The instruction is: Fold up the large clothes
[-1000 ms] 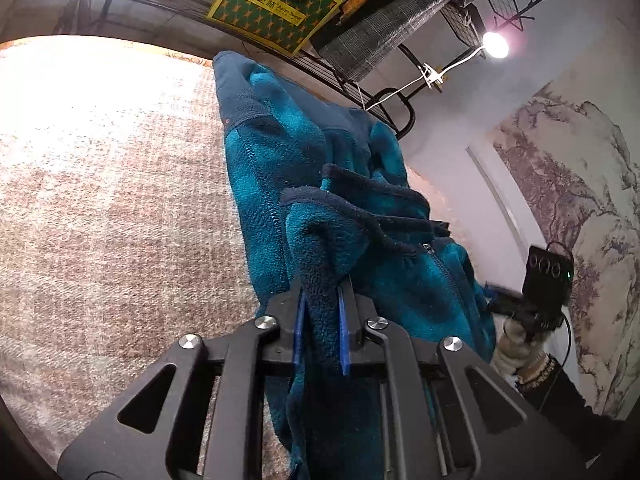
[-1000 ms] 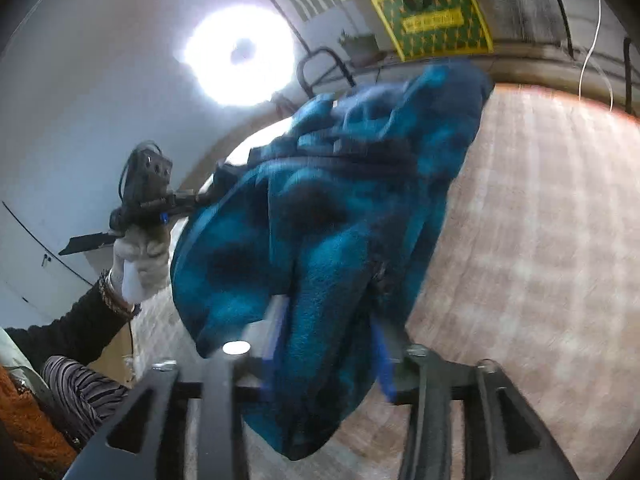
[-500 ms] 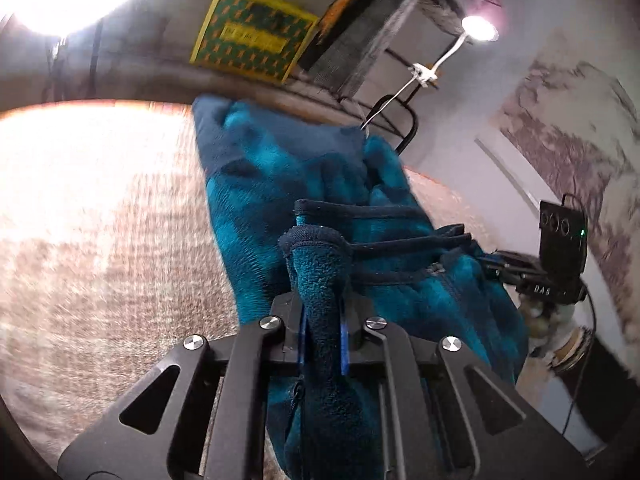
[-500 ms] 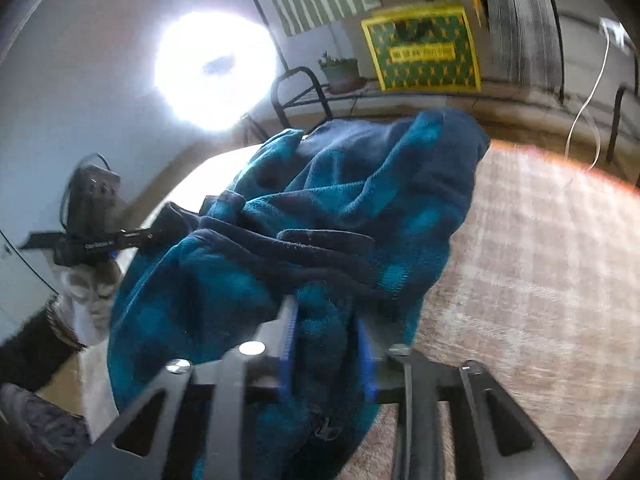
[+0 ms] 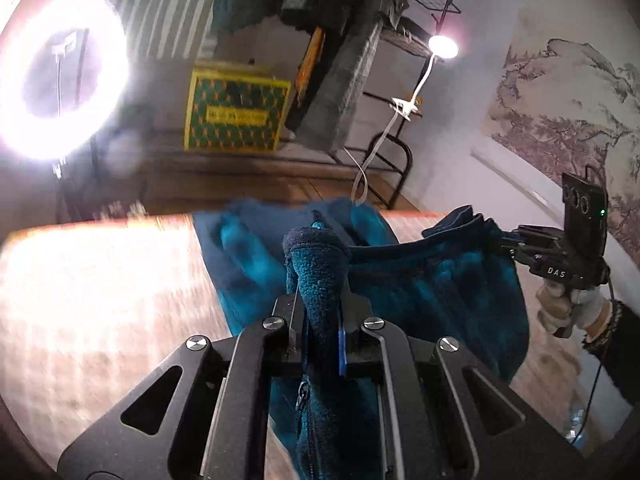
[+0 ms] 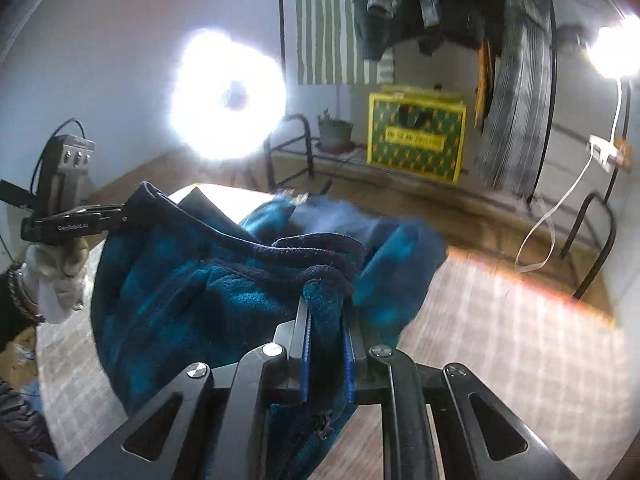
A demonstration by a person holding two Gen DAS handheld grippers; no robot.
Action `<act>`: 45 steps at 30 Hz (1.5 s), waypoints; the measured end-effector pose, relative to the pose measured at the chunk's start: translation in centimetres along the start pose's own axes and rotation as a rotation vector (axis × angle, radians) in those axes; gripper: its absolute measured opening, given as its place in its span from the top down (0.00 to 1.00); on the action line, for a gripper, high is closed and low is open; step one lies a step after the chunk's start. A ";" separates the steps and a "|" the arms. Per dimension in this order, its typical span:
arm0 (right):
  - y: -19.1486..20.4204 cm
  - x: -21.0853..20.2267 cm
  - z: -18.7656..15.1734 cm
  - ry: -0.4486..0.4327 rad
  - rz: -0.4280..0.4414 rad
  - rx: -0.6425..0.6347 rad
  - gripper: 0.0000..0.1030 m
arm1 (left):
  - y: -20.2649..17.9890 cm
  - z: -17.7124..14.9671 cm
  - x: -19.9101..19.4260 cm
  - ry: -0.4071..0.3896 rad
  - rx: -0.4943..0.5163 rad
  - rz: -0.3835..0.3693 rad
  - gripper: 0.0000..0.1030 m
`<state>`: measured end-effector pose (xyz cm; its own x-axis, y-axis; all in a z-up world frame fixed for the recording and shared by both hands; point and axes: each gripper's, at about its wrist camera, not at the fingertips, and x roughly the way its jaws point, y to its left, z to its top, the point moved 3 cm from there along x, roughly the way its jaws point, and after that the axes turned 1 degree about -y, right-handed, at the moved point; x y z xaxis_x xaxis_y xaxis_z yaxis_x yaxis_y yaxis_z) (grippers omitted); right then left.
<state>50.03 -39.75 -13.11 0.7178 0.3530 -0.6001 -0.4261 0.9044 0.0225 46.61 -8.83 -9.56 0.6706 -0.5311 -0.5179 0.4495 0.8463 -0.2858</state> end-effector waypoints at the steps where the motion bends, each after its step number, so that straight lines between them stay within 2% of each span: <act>1: -0.4 0.2 1.0 -0.016 -0.018 0.001 0.90 | 0.3 0.7 0.3 -0.006 0.001 0.008 0.93; 8: -3.0 4.5 5.6 -0.051 -0.116 -0.004 0.90 | 3.3 6.4 6.5 -0.006 -0.021 0.088 0.93; 11: -4.6 7.4 7.0 -0.057 -0.154 0.018 0.91 | 4.8 7.5 9.3 -0.006 -0.013 0.131 0.93; 13: -5.6 9.3 7.8 -0.050 -0.179 0.021 0.91 | 6.2 7.8 11.6 0.024 -0.016 0.160 0.93; 17: -7.6 14.5 8.0 -0.004 -0.197 0.040 0.91 | 9.2 7.1 16.1 0.081 -0.060 0.199 0.93; 22: -9.0 20.4 6.1 0.087 -0.209 0.051 0.91 | 11.4 5.0 20.4 0.147 -0.060 0.256 0.93; 25: -9.6 22.4 5.2 0.123 -0.214 0.052 0.91 | 11.6 3.5 22.4 0.195 -0.016 0.292 0.93; 28: -10.1 23.3 4.4 0.140 -0.203 0.072 0.89 | 11.7 2.0 23.8 0.244 0.003 0.310 0.87; 31: -11.2 21.8 4.7 0.121 -0.185 0.139 0.74 | 12.4 2.7 22.7 0.219 -0.058 0.285 0.79; 32: -11.6 20.8 4.9 0.101 -0.170 0.177 0.67 | 12.7 3.0 22.2 0.213 -0.078 0.285 0.71; 34: -12.5 18.5 4.7 0.070 -0.127 0.252 0.66 | 13.1 4.0 20.6 0.190 -0.101 0.292 0.64; 37: -13.2 14.3 3.6 0.019 -0.019 0.344 0.63 | 13.7 5.3 16.8 0.135 -0.141 0.282 0.64; 38: -13.2 12.5 2.8 0.005 0.023 0.377 0.59 | 13.7 5.6 15.3 0.116 -0.164 0.258 0.64; 40: -12.7 9.2 1.0 -0.024 0.161 0.440 0.53 | 12.6 5.3 12.3 0.101 -0.179 0.164 0.64; 42: -11.3 6.6 -0.8 -0.040 0.262 0.444 0.37 | 10.5 4.1 10.0 0.111 -0.134 0.100 0.64; 44: -8.9 4.3 -2.8 -0.035 0.339 0.407 0.30 | 8.3 2.3 8.6 0.145 -0.075 0.065 0.64; 45: -7.8 3.8 -3.7 -0.026 0.359 0.381 0.29 | 7.2 1.1 8.4 0.172 -0.058 0.042 0.64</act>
<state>54.04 -46.35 -18.49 0.5786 0.6583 -0.4815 -0.4205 0.7466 0.5154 56.17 -7.22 -15.08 0.5752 -0.4843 -0.6593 0.3847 0.8714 -0.3045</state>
